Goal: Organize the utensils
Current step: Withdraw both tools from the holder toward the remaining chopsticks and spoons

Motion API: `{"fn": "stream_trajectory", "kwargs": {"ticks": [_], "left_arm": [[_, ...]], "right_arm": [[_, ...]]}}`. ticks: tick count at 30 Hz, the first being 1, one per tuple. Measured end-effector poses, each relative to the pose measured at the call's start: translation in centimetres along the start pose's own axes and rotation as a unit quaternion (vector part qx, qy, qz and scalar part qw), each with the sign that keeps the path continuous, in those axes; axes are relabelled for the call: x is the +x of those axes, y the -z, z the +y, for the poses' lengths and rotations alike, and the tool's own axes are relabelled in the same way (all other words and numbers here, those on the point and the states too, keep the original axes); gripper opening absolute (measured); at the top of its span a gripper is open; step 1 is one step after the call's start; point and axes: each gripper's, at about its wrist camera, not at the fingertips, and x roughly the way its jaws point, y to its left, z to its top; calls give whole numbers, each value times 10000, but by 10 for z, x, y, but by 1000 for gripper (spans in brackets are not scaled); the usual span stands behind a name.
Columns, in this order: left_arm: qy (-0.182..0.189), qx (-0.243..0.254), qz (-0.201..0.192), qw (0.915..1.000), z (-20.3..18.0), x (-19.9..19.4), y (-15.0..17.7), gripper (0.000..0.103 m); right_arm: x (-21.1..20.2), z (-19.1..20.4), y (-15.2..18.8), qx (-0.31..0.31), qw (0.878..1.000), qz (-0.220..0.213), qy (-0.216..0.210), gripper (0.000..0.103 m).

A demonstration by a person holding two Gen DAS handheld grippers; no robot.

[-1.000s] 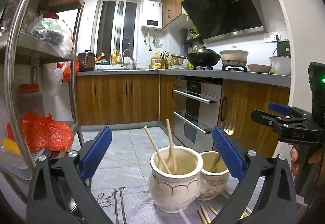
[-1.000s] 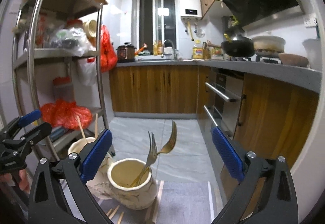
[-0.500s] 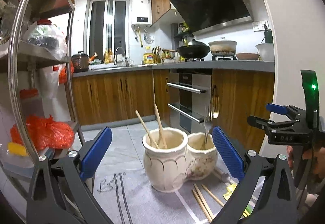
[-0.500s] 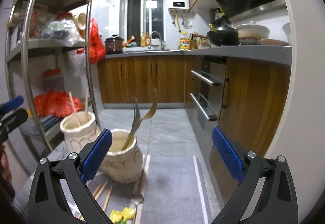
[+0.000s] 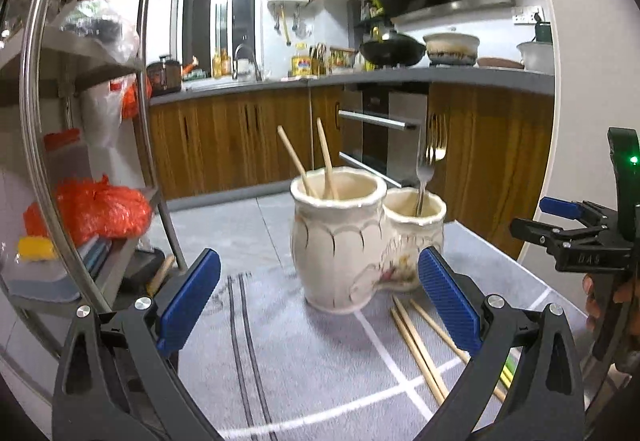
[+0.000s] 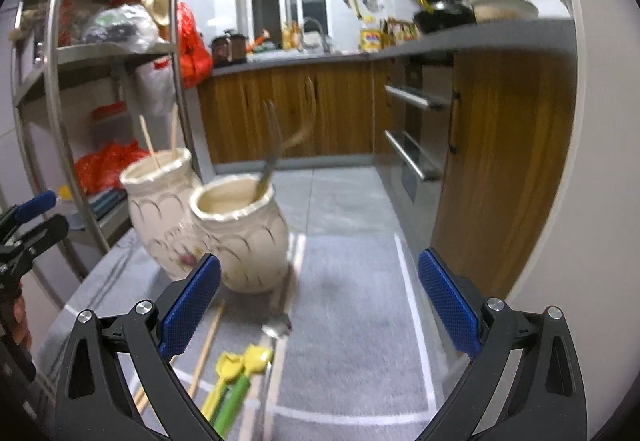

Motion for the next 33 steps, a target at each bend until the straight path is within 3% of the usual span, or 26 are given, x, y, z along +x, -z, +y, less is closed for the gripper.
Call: {"fn": "stream_trajectory", "kwargs": {"ticks": [5,11,13,16,20,25,33], "left_arm": [[155,-76,383,9991,-5,10,12,98],[426,-27,1115,9928,-18,32,28,97],[483,-30,1371,9894,-22,39,34,97],[479,65,1706,9842,-29,48,42,95],[438,76,2011,9786,-36,55,50,84],[560,65,2270,9723,-45,61,58,59],[661,219,2420,9678,-57,62,62,47]], "right_arm": [[6,-7,12,39,9983,554,-196,98],[10,-9,24,-48,9953,921,-284,95],[11,-7,27,-123,9944,1017,-260,83],[13,-5,29,-183,9932,1121,-270,74],[15,1,31,-368,9910,1249,-308,64],[17,7,35,-484,9891,1331,-390,47],[17,9,36,-539,9888,1331,-409,43]]}}
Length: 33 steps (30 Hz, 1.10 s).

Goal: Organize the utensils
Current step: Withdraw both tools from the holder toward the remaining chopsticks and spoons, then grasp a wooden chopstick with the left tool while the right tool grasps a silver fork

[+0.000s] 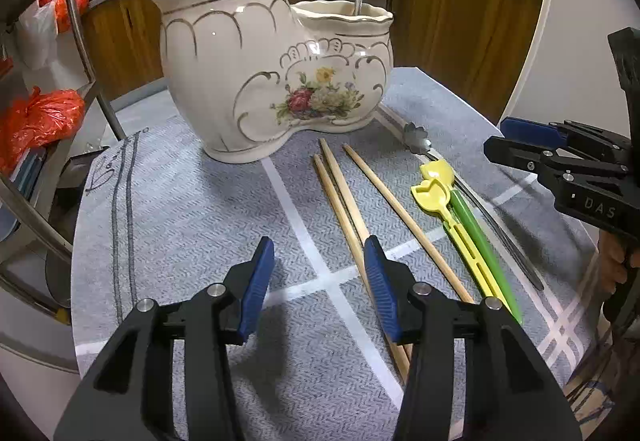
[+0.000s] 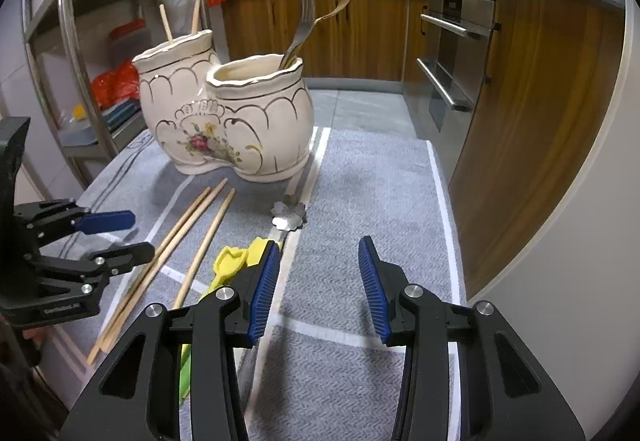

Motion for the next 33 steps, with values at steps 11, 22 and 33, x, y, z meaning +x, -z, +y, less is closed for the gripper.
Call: {"fn": "stream_trajectory", "kwargs": {"ticks": [11,22,33], "left_arm": [[227,280,128,9993,-9,3,-2,14],[361,198,319,9986,1,-5,-1,5],[434,85,355,9984,2,0,-3,6]], "right_arm": [[14,4,-10,-228,9996,146,-43,37],[51,4,-40,-418,9947,615,-705,30],[75,-10,-42,-206,9878,916,-1243,18]]}}
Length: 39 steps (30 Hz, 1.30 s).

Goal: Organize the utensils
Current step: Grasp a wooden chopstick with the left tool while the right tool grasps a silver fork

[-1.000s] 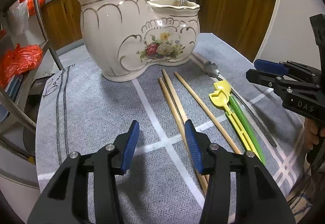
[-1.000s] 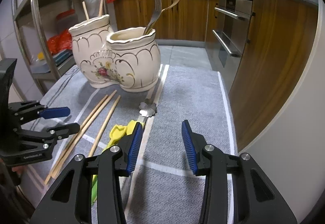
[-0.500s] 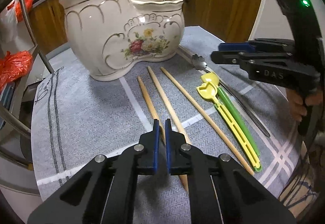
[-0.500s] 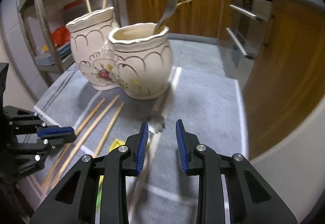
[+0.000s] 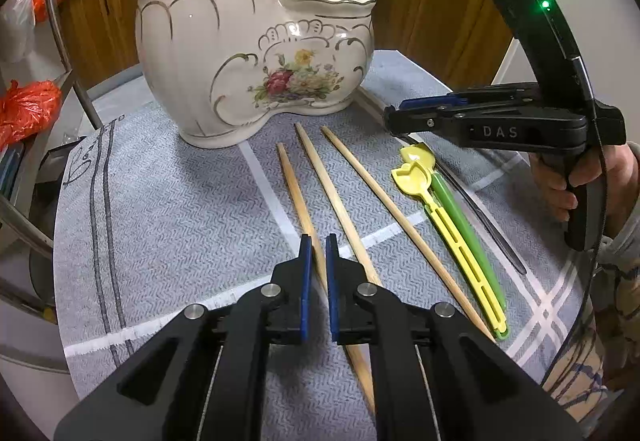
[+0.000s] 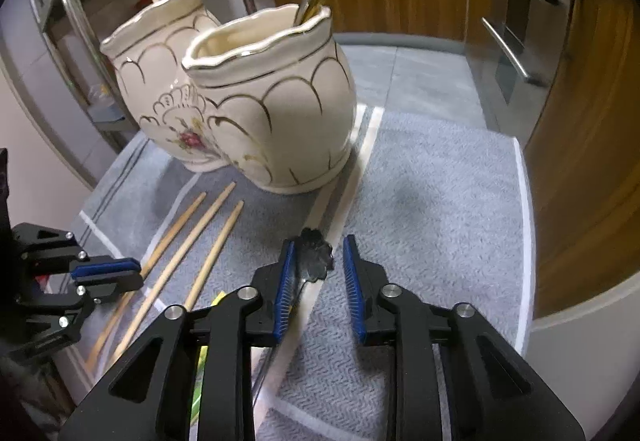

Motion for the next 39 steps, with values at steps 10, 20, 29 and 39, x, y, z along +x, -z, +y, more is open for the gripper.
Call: {"fn": "stream_trajectory", "kwargs": {"ticks": [10,20,29,39], "left_arm": [[53,21,-75,10000,8,-3,-2,0],[50,-106,-144,9998,23,-11,-2,0],[-190,40,70,9998,1,-3,7,9],[-488,103,-17,9988,-12,-3,15,9]], "right_arm": [[-30,15,1,-334,9981,-469,206,3],[-90,39,14,-760,9825,-1429,921,3],[-117,52,20,-818,9702,-2027,1050,3],[-137,72,24,-1034,9574,-2444,1141,3]]}}
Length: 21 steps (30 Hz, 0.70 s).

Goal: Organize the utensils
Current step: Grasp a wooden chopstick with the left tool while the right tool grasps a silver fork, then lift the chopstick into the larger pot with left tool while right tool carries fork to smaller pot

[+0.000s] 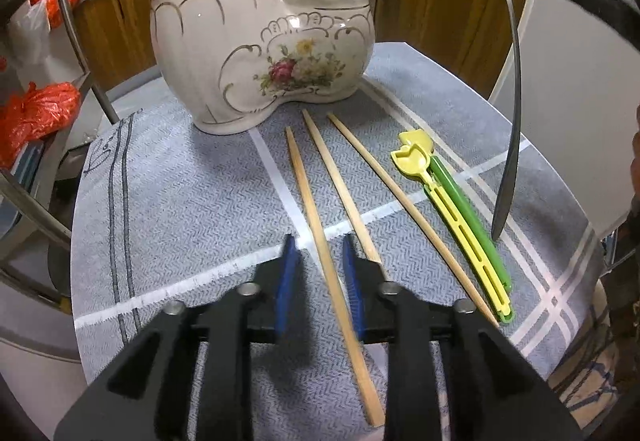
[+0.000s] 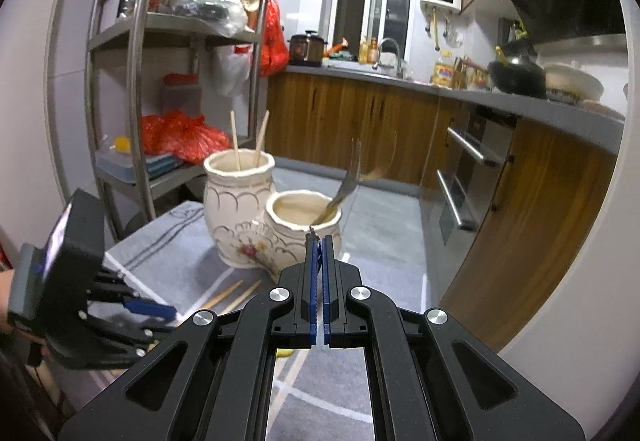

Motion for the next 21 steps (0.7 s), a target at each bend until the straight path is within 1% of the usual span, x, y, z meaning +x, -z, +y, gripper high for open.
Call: {"fn": "stream_trajectory", "kwargs": {"ticks": [2,5,7,10,12,14,16,18,21], "left_arm": [[-20,62,-41,10000,-3,-1,1,8],[70,136,-54,9999,2,-3,1,6],[122,117,-101,9998,11,-7,1,6],[249,-17,-318,9992,28,-17,-1,6],[416,-24,-517,9978,35,-25,-1,6],[442,63,-678,9967,40,-33,1,6],[652,152,-945,9933,44,-43,4,6],[658,297,-1158,9906,44,-50,8,6],[647,583,-1585,9835,39,-65,11,6]], "right_arm": [[-3,2,-2,-23,10000,-76,10,3],[-6,3,-3,-28,9999,-131,26,3],[-8,3,-5,0,9999,-169,31,3],[-10,1,-7,37,9997,-216,57,3],[-9,1,-8,63,9997,-222,95,3],[-8,2,-9,59,9997,-220,105,3],[-8,2,-8,49,9997,-224,119,3],[-9,2,-9,55,9996,-248,136,3],[-8,2,-9,61,9996,-252,141,3]]}}
